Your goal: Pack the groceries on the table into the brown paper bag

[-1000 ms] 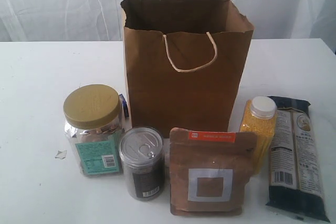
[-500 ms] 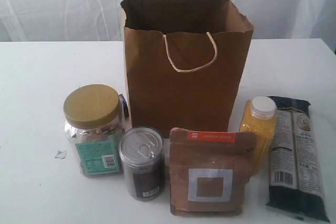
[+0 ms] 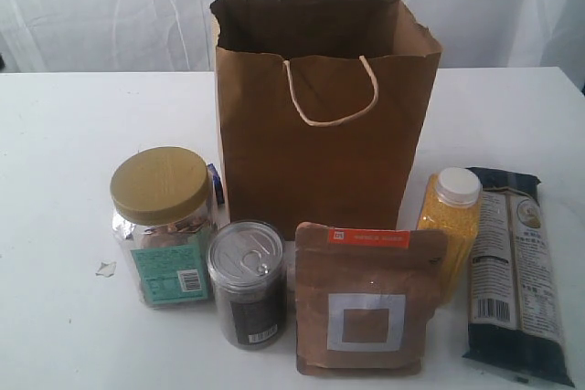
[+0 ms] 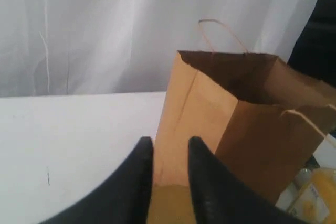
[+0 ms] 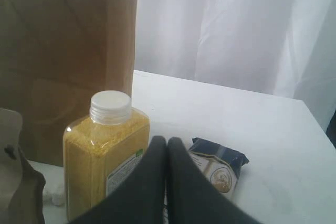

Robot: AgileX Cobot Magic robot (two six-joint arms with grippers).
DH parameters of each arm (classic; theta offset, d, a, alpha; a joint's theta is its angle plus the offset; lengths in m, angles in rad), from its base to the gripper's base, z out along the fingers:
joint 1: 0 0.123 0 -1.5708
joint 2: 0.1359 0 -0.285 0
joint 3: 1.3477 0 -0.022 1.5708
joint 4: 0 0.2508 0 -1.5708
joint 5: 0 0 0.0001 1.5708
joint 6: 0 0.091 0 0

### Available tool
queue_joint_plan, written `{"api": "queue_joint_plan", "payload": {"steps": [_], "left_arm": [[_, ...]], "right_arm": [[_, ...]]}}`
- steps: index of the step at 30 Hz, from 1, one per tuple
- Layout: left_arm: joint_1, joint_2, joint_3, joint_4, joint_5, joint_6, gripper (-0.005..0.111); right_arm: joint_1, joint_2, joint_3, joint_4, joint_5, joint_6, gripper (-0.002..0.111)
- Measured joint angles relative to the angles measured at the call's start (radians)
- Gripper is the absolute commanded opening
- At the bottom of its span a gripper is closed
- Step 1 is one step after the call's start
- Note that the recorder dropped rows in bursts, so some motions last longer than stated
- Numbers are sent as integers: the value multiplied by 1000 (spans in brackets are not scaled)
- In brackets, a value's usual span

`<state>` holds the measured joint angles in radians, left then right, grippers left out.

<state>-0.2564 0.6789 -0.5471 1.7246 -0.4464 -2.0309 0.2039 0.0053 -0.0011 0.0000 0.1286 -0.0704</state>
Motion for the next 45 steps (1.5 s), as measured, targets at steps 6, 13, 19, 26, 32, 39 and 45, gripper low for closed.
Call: {"api": "queue_joint_plan", "payload": {"steps": [6,13,19,26,32,39,45], "left_arm": [[0,118,-12,2,-22,17,77],[0,232,-40,2,14,25,72],[-33,337,-152,4,64,41,72],[-34,457,-285,4,102,60,72],[-62,492,-205,-247,95,355,72],[-217,494,-100,-733,185,994,72],[-354,448,-110,-951,318,1298,72]], "right_arm": [[0,0,0,0,0,0,0],[0,0,0,0,0,0,0],[0,0,0,0,0,0,0],[0,0,0,0,0,0,0],[0,0,0,0,0,0,0],[0,0,0,0,0,0,0],[0,0,0,0,0,0,0]]}}
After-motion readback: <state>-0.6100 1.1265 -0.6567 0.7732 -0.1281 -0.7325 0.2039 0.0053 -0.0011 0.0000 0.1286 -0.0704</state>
